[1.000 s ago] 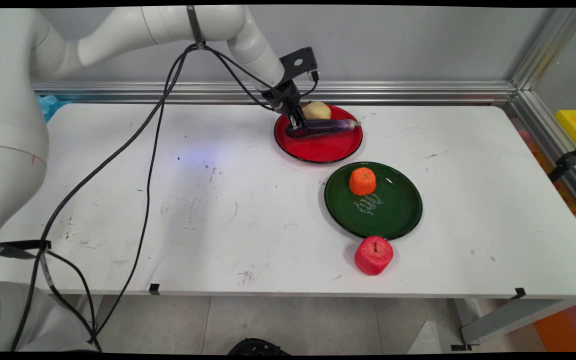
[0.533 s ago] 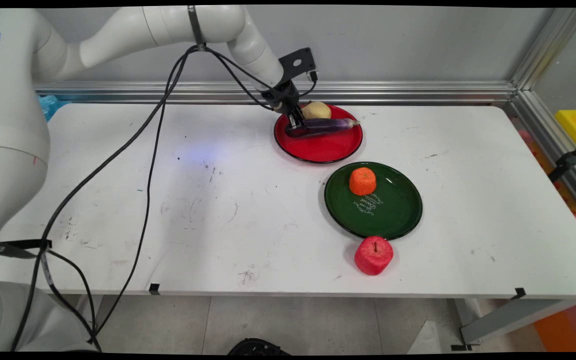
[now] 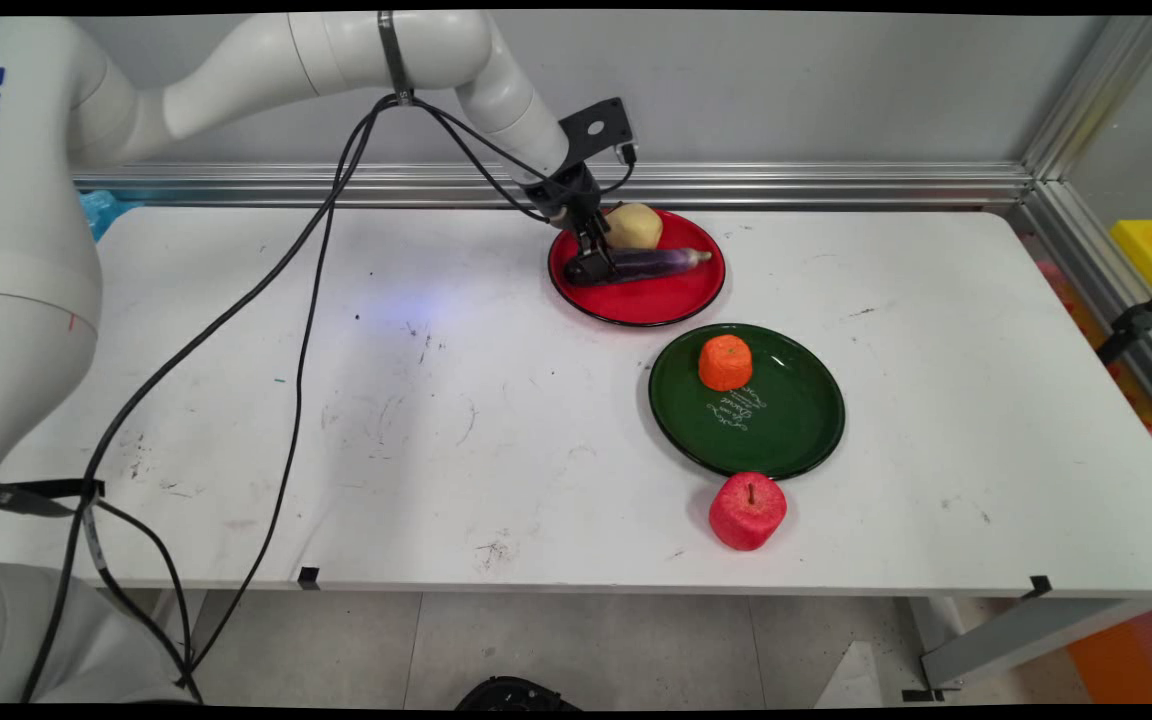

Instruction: Place the picked object on the red plate

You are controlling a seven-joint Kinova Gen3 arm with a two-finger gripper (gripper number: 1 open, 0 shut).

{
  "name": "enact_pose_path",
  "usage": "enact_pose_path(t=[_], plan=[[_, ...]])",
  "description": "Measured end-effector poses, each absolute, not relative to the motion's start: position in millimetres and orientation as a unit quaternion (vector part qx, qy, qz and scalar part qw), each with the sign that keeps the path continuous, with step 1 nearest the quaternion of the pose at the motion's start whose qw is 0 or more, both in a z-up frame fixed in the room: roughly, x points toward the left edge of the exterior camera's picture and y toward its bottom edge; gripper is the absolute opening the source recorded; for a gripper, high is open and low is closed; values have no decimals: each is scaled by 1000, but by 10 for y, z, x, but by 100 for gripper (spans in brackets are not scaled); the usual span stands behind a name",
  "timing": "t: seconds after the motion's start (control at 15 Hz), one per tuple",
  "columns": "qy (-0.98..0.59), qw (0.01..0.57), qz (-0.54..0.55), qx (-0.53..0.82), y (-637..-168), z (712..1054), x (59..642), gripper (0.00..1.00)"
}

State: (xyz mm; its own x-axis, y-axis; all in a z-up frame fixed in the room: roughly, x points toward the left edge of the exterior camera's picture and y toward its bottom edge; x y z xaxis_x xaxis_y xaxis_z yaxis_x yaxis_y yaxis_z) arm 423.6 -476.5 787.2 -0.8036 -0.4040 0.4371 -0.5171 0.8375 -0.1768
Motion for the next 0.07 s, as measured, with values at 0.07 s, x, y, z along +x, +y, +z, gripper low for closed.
enact_pose_path(t=[0.07], plan=[[-938, 196, 145, 246, -4760, 7875, 4232, 100]])
